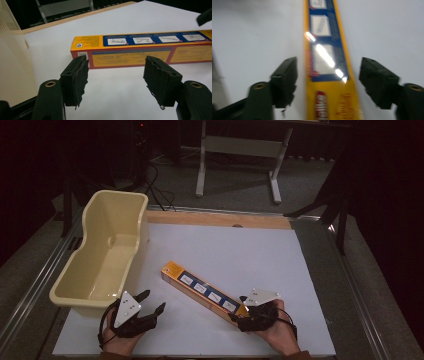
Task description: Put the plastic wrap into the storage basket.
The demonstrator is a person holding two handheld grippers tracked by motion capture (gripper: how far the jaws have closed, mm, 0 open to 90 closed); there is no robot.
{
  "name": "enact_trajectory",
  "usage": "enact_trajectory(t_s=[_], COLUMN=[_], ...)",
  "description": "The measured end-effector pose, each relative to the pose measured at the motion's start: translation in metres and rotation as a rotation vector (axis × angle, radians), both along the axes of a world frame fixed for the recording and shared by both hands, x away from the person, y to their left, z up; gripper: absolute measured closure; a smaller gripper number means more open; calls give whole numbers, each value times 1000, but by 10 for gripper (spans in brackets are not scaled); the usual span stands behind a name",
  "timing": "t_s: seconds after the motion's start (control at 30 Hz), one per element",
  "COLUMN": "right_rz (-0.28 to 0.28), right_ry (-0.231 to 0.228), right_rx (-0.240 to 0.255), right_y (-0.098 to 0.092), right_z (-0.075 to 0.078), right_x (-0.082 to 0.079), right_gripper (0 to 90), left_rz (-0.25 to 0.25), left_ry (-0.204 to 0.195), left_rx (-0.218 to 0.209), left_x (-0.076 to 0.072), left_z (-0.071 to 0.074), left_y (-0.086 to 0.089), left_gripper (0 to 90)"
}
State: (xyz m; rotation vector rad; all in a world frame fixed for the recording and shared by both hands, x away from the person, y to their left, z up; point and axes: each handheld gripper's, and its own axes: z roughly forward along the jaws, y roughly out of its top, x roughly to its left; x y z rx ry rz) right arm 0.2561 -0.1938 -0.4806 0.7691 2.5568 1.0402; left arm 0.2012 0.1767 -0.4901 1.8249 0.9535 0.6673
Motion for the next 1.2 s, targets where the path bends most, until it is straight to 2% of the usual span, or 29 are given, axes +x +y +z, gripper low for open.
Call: enact_trajectory(t_s=[0.1, 0.17, 0.27, 0.3, 0.37, 0.5, 0.6, 0.73, 0.77, 0.8, 0.9, 0.93, 1.0, 1.03, 1.07, 1.1, 1.13, 1.17, 1.2], right_rz=[36, 62, 72, 71, 69, 69, 53, 12, 12, -30, -72, -72, -102, -102, -118, -118, -129, -129, -126], right_ry=[38, 65, 81, 97, 136, 148, 153, 173, 173, 179, 186, 186, 190, 190, 217, 217, 249, 249, 254], right_rx=[-42, -82, -153, -162, -145, -175, -180, -175, -175, -181, -183, -183, -171, -171, -160, -160, -163, -163, -186], right_y=[2, 6, 11, 10, 8, 2, -13, -48, -48, -74, -99, -99, -124, -124, -134, -134, -134, -134, -132], right_z=[-8, -14, -21, -22, -20, -18, -17, -16, -16, -15, -14, -14, -14, -14, -14, -14, -15, -15, -15], right_x=[8, 10, 14, 16, 20, 19, 16, 12, 12, 9, 4, 4, -1, -1, -3, -3, -2, -2, -1], right_gripper=[235, 241, 361, 370, 378, 380, 379, 375, 375, 372, 371, 371, 368, 368, 354, 354, 330, 330, 295], left_rz=[0, 0, 0, -1, -2, -1, -1, 1, 1, 2, 2, 2, 3, 3, 1, 1, 0, 1, 1], left_ry=[1, 1, 2, 1, 1, 1, 1, 0, 0, 0, 0, 0, 1, 1, 2, 2, 2, 3, 3], left_rx=[-1, -1, -2, -3, -4, -6, -6, -7, -7, -7, -6, -6, -4, -4, -5, -5, -1, -1, -2], left_x=[0, 1, 0, 0, 0, 0, 0, 0, 0, 0, 0, 0, 0, 0, 0, 0, 1, 1, 1], left_z=[0, 0, 0, 0, 0, 0, 0, 0, 0, 0, 0, 0, 0, 0, 0, 0, 0, 0, 0], left_y=[0, 0, 0, 0, 0, 1, 1, 1, 1, 0, 0, 0, 0, 0, 0, 0, 0, 0, 0], left_gripper=[357, 357, 357, 358, 358, 359, 361, 360, 360, 360, 360, 360, 360, 360, 360, 360, 360, 360, 360])
